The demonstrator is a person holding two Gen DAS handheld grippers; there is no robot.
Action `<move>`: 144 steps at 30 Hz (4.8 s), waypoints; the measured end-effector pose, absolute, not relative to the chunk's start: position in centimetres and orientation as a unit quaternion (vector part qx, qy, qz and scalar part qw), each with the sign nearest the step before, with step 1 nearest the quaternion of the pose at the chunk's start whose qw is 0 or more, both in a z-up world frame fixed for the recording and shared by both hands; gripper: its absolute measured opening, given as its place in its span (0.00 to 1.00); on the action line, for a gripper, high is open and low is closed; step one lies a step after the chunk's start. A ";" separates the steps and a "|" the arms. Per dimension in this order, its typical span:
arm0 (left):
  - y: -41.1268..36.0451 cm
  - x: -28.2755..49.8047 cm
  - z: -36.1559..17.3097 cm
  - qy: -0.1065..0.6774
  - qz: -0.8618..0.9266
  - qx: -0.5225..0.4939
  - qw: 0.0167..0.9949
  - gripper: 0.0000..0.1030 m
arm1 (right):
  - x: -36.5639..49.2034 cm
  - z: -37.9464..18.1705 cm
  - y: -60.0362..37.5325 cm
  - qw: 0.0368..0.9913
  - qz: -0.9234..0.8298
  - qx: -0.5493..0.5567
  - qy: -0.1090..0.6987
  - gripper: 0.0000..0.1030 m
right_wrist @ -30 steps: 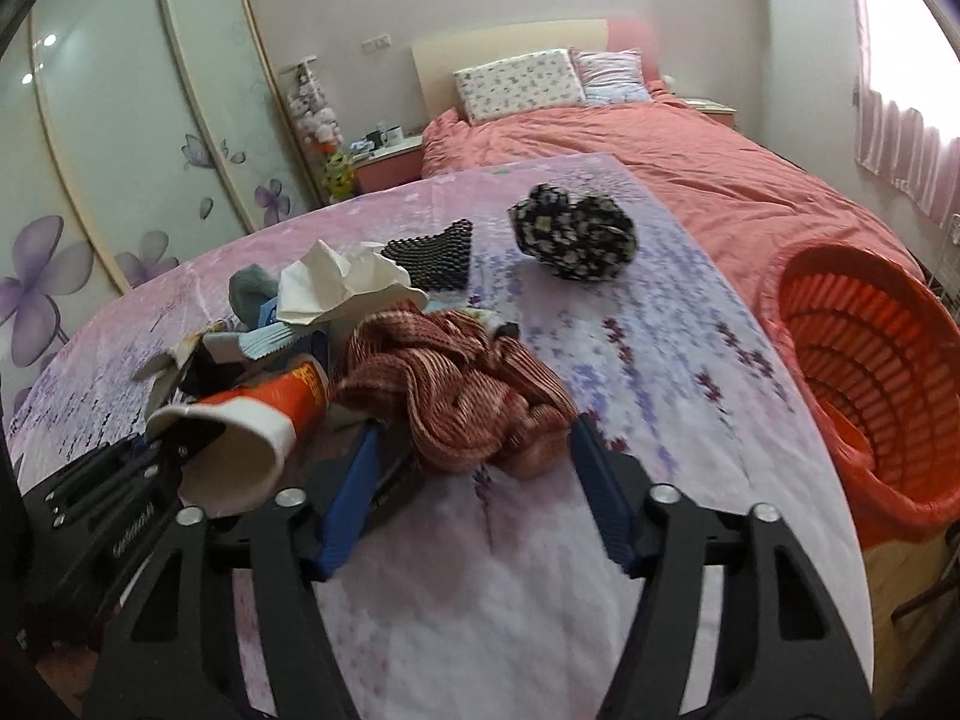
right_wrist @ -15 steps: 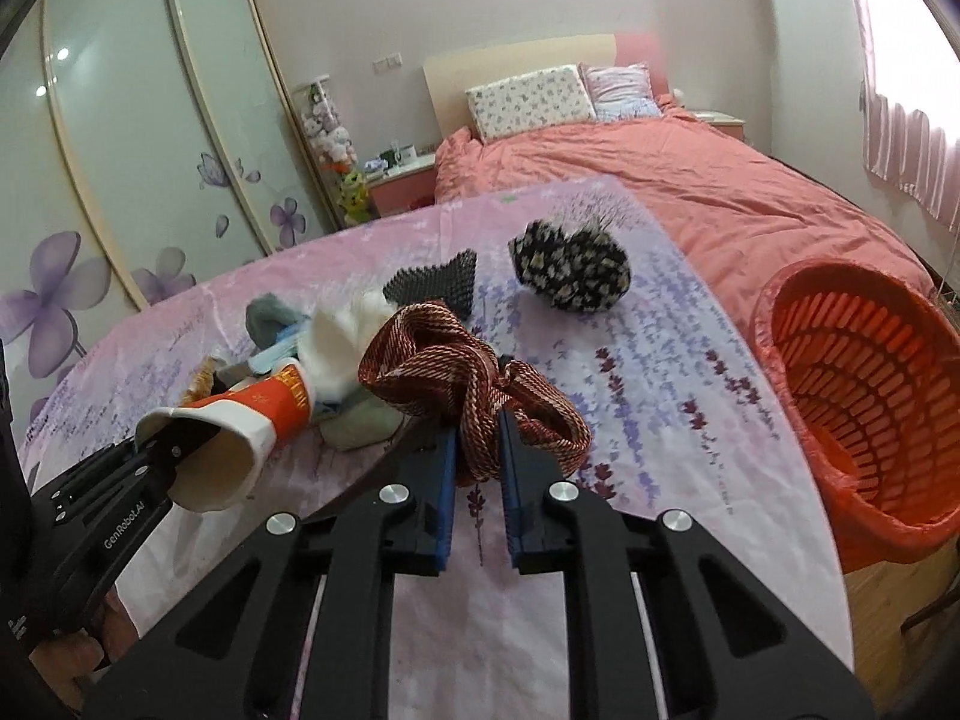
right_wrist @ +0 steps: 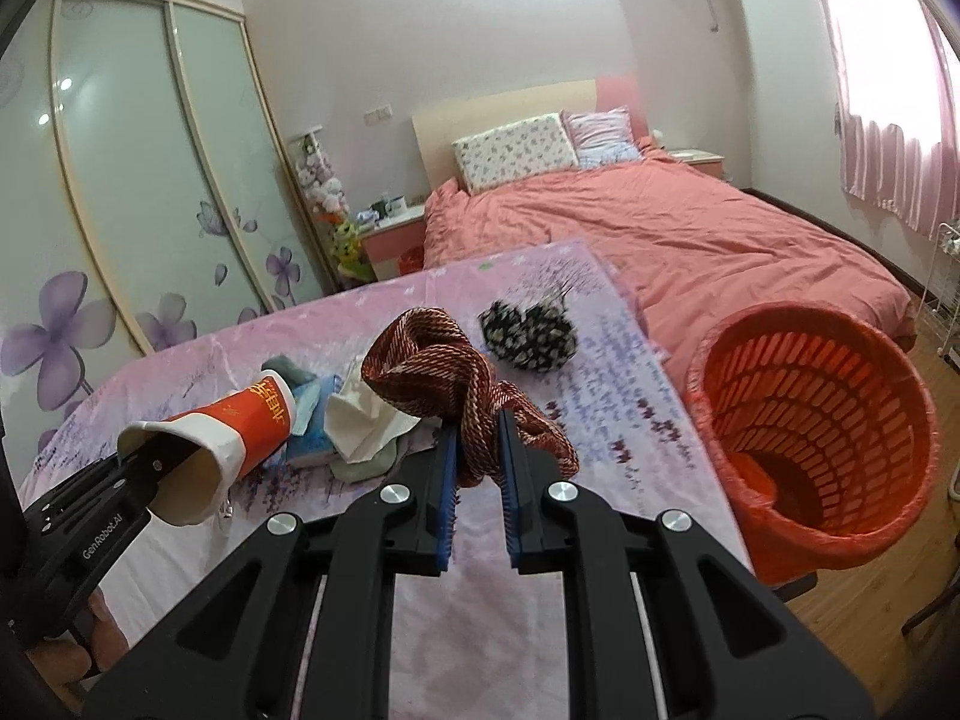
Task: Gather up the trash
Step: 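Carry the cup with the left tool while the right tool carries the cloth over the orange basket, then open the left tool over the basket while the right tool releases the cloth into it, then grasp the dark brown slotted insole with the right tool while the left tool returns to the table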
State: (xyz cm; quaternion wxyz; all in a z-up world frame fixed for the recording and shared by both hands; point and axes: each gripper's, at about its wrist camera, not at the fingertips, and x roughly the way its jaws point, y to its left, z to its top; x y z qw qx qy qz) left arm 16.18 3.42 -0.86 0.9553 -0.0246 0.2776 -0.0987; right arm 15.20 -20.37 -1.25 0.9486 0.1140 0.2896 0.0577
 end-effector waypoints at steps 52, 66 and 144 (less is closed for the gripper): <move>-25.8 26.8 -4.8 0.315 -0.292 0.042 0.902 0.29 | 15.7 -3.9 -41.4 0.930 -0.134 0.252 0.233 0.19; -24.1 26.8 -4.6 0.319 -0.277 0.034 0.906 0.37 | 15.2 -3.0 -41.4 0.928 -0.150 0.240 0.242 0.37; 16.3 23.7 -9.4 0.405 0.013 -0.094 0.910 0.38 | 20.3 -7.8 -13.3 0.909 0.023 0.060 0.412 0.24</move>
